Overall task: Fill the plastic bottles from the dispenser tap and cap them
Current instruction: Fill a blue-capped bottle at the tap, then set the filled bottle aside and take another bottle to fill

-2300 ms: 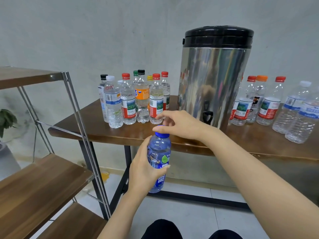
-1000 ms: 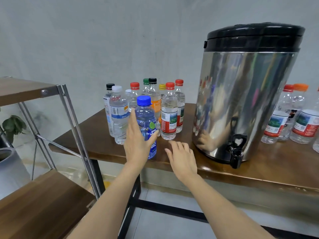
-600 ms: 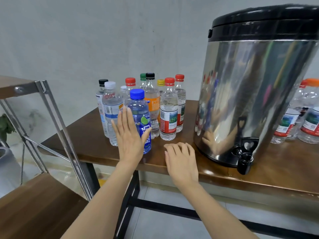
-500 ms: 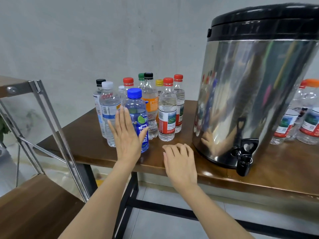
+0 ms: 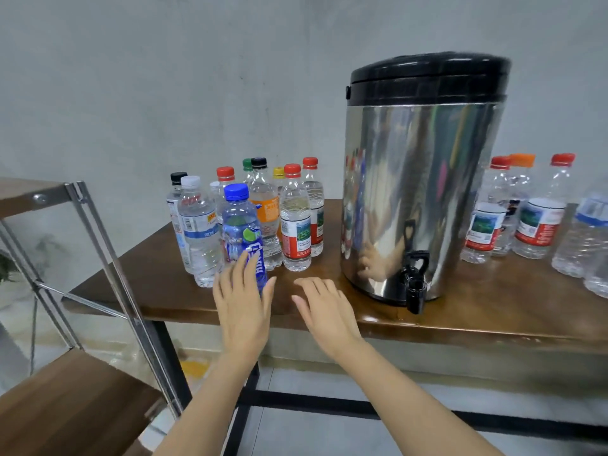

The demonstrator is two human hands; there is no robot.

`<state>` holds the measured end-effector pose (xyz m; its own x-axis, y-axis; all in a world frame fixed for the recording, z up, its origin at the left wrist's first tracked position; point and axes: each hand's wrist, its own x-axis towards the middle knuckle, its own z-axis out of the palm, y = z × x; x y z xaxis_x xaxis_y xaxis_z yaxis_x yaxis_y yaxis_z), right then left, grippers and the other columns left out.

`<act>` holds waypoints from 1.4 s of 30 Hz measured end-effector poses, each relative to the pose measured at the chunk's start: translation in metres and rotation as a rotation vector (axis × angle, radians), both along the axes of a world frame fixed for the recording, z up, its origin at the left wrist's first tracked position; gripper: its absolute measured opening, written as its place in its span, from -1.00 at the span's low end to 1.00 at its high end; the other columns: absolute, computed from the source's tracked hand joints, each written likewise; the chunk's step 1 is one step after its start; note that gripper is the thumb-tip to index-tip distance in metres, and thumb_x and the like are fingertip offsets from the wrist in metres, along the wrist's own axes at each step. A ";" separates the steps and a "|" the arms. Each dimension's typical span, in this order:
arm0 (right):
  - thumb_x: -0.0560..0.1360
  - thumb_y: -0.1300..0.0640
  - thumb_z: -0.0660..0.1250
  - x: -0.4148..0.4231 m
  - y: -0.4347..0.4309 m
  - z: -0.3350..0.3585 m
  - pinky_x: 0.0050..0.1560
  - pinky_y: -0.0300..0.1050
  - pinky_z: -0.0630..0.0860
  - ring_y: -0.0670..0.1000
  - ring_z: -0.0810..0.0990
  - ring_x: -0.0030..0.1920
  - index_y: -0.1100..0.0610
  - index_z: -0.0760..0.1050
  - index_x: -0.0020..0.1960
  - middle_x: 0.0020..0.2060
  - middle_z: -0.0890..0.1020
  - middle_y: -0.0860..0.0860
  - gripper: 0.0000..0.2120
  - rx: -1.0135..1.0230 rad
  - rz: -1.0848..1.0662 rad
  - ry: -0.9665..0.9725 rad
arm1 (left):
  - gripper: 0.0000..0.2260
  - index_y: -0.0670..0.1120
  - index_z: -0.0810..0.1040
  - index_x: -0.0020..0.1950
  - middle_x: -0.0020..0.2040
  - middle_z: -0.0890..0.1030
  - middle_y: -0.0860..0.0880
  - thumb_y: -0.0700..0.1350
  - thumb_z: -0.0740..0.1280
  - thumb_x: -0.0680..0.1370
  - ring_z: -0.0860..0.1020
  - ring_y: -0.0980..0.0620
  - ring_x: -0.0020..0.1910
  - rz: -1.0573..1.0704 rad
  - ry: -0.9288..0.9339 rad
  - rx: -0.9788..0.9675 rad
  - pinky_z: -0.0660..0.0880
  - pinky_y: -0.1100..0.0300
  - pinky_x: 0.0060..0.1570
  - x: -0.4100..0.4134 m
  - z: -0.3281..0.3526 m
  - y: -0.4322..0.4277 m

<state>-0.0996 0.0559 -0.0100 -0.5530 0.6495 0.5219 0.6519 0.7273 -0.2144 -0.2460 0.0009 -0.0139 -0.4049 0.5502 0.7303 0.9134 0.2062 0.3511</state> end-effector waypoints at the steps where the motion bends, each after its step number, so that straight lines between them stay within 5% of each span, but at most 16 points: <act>1: 0.64 -0.11 0.01 0.008 -0.007 0.003 0.03 -0.12 0.50 0.00 0.54 0.16 0.02 0.47 0.33 0.21 0.57 -0.08 -0.58 0.037 0.016 0.038 | -0.52 -0.14 0.47 0.36 0.27 0.57 -0.13 0.14 0.08 0.62 0.50 -0.20 0.25 -0.041 -0.024 0.011 0.44 -0.15 0.22 0.011 -0.001 -0.008; 4: 0.62 -0.10 0.01 0.038 -0.028 0.010 -0.04 -0.21 0.53 -0.07 0.57 0.06 0.04 0.52 0.25 0.12 0.61 -0.08 -0.59 0.089 0.078 0.163 | -0.55 -0.09 0.56 0.26 0.08 0.65 -0.01 0.11 0.03 0.63 0.58 -0.07 0.06 -0.213 -0.133 0.050 0.47 0.01 -0.01 0.049 0.001 -0.028; 7: 0.63 -0.09 0.07 0.074 -0.047 0.026 0.00 -0.33 0.45 -0.14 0.55 0.06 0.05 0.51 0.26 0.13 0.61 -0.10 -0.62 0.080 0.103 0.273 | -0.58 -0.05 0.53 0.27 0.12 0.62 0.03 0.12 0.01 0.66 0.58 0.01 0.06 -0.394 -0.209 0.126 0.53 0.05 0.05 0.087 0.001 -0.038; 10: 0.63 -0.06 0.13 0.113 -0.057 0.040 -0.01 -0.39 0.45 -0.21 0.53 0.02 0.06 0.50 0.27 0.11 0.59 -0.12 -0.66 0.092 0.104 0.410 | -0.66 0.08 0.45 0.28 0.10 0.58 0.13 0.14 -0.01 0.67 0.55 0.18 0.03 -0.511 -0.273 0.187 0.40 0.43 0.04 0.123 0.002 -0.040; 13: 0.61 -0.02 0.20 0.155 -0.051 0.049 -0.04 -0.39 0.49 -0.23 0.52 -0.03 0.04 0.49 0.27 0.07 0.57 -0.15 -0.72 0.111 0.044 0.504 | -0.67 0.05 0.48 0.27 0.05 0.60 0.13 0.10 0.00 0.68 0.55 0.22 -0.03 -0.607 -0.250 0.160 0.35 0.53 -0.04 0.162 0.006 -0.033; 18: 0.60 0.09 0.23 0.222 -0.019 0.051 -0.06 -0.12 0.58 -0.10 0.54 0.00 0.03 0.45 0.27 0.09 0.53 -0.15 -0.75 0.160 -0.145 0.551 | -0.65 -0.08 0.53 0.25 0.09 0.61 0.05 0.04 0.05 0.68 0.54 0.18 0.03 -0.759 -0.148 0.084 0.45 0.37 -0.02 0.234 0.012 0.006; 25: 0.61 0.12 0.25 0.304 0.029 0.045 -0.03 -0.07 0.52 -0.01 0.49 0.11 0.04 0.45 0.30 0.16 0.53 -0.06 -0.73 0.142 -0.452 0.536 | -0.60 -0.14 0.50 0.28 0.19 0.56 -0.06 0.04 0.02 0.66 0.50 -0.09 0.14 -0.732 0.064 -0.215 0.49 0.00 0.13 0.314 0.015 0.090; 34: 0.53 0.11 0.40 0.359 0.082 0.040 0.19 0.04 0.47 0.09 0.42 0.25 0.10 0.29 0.45 0.35 0.43 0.04 -0.45 0.140 -0.688 0.576 | -0.52 0.00 0.36 0.45 0.46 0.36 -0.03 0.17 -0.09 0.66 0.22 -0.08 0.49 -0.535 0.194 -0.497 0.03 -0.04 0.52 0.348 -0.006 0.141; 38: 0.47 0.11 0.47 0.384 0.115 0.052 0.25 0.10 0.43 0.17 0.36 0.34 0.13 0.16 0.52 0.45 0.30 0.11 -0.26 0.101 -0.846 0.642 | -0.39 -0.02 0.49 0.35 0.37 0.49 -0.08 0.20 -0.20 0.61 0.35 -0.15 0.43 -0.488 0.272 -0.446 0.17 -0.12 0.48 0.353 -0.011 0.141; 42: 0.44 0.03 0.51 0.401 0.149 0.068 0.30 0.20 0.38 0.24 0.28 0.43 0.10 0.00 0.58 0.52 0.20 0.14 -0.08 0.000 -0.928 0.674 | -0.47 -0.05 0.60 0.19 0.23 0.59 -0.12 0.18 -0.06 0.61 0.50 -0.20 0.28 -0.463 0.269 -0.427 0.42 -0.18 0.31 0.355 -0.010 0.140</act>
<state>0.3013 0.2048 0.0585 0.5313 0.6608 0.5302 0.6895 0.0264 -0.7238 0.1090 0.1413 -0.0240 0.1068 0.8852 0.4527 0.9848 -0.1570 0.0748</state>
